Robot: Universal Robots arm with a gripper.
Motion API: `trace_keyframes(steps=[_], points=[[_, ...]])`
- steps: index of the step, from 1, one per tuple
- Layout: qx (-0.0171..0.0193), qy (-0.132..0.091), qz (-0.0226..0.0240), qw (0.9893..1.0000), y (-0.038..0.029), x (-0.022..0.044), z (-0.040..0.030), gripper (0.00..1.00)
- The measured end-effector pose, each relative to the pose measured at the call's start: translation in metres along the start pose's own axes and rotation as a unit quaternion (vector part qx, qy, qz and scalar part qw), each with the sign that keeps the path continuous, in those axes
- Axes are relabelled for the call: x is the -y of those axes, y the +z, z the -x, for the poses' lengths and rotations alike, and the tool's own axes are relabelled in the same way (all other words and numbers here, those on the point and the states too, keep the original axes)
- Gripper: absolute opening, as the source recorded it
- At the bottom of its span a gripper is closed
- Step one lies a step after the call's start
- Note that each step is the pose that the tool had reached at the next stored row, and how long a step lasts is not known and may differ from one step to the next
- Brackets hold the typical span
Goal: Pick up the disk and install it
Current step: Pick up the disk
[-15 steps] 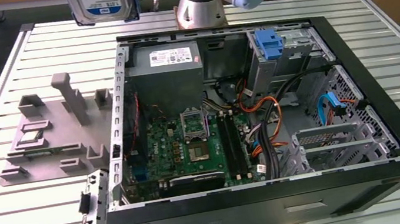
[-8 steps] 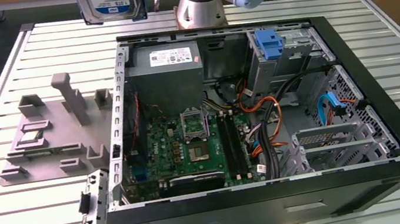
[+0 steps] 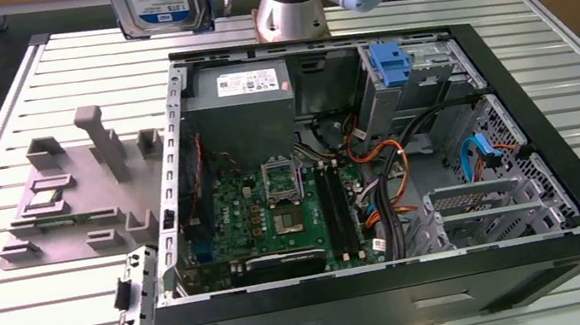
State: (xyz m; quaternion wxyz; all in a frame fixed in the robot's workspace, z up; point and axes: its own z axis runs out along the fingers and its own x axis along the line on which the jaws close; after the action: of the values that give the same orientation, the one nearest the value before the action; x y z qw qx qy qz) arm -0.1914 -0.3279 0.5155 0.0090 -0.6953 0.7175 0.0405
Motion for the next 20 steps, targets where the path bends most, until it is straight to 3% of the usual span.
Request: trace_keyframes(steps=[14, 20], points=[[0.0, 0.001, 0.0, 1.0, 0.0004, 0.0045, -0.034, 0.35], [0.0, 0.001, -0.0001, 1.0, 0.0026, 0.0195, -0.0407, 0.35]])
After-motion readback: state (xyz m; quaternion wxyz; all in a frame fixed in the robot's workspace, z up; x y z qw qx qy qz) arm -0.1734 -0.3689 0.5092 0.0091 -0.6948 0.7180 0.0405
